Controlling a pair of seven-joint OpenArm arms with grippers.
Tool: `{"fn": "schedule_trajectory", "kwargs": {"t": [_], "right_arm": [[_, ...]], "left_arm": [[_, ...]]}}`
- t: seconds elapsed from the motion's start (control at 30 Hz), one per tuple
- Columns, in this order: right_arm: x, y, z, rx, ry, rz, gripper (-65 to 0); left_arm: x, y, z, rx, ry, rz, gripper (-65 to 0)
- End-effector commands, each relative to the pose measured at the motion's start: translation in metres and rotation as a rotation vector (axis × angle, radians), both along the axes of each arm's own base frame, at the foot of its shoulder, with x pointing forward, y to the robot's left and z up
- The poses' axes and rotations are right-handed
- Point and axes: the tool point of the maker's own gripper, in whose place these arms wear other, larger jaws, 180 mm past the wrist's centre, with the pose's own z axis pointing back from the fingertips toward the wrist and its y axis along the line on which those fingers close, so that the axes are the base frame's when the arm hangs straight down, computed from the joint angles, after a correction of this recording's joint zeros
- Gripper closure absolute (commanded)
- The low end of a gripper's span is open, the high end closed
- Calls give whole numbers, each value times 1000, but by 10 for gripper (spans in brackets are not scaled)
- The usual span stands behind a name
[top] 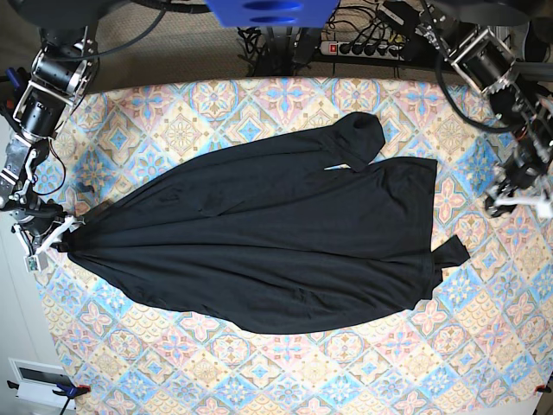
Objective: Layout the t-shirt on the table in an organized manner, then fold the t-shirt properly
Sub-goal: 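Stretch the shirt between both grippers, pulling the ends apart, then move the left gripper along the shirt edge and regrasp it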
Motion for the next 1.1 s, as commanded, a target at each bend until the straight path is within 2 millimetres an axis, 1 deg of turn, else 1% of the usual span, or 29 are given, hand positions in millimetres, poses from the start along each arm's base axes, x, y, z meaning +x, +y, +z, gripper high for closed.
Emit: {"fn": "schedule_trajectory", "kwargs": {"t": [0.0, 0.07, 0.1, 0.2, 0.33, 0.47, 0.57, 0.7, 0.77, 0.8, 0.9, 1.0, 1.03, 1.07], "right_arm": [[11, -11, 26, -17, -72, -9, 0], [11, -11, 27, -20, -73, -8, 0], [12, -8, 26, -16, -74, -6, 0], [12, -8, 25, -15, -73, -5, 0], [12, -6, 25, -16, -72, -1, 0], [12, -5, 25, -15, -71, 0, 0], [12, -5, 25, -15, -69, 1, 0], [16, 11, 18, 15, -72, 13, 0], [16, 13, 16, 21, -72, 15, 0], [16, 13, 16, 21, -72, 15, 0], [17, 16, 15, 27, -72, 17, 0], [17, 16, 15, 27, -72, 17, 0], [17, 16, 15, 27, -72, 17, 0], [17, 16, 15, 27, -72, 17, 0]], "left_arm": [[15, 2, 17, 31, -44, -22, -277], [31, -17, 12, 13, -32, -78, -277], [36, -21, 9, 4, -29, -89, -277], [55, -25, 6, 0, -60, -80, -277], [78, -28, -6, -53, -64, -51, -277], [98, -47, -15, -96, -37, -89, -277], [107, -63, -21, -105, -7, -135, -277], [110, -80, -33, -88, 19, -176, -277], [113, -95, -40, -58, 18, -212, -277], [110, -103, -45, -47, 33, -236, -277], [95, -118, -66, -31, 95, -297, -273], [81, -128, -82, -19, 141, -336, -271], [77, -130, -86, -16, 153, -346, -263], [73, -133, -90, -12, 167, -359, -241]]}}
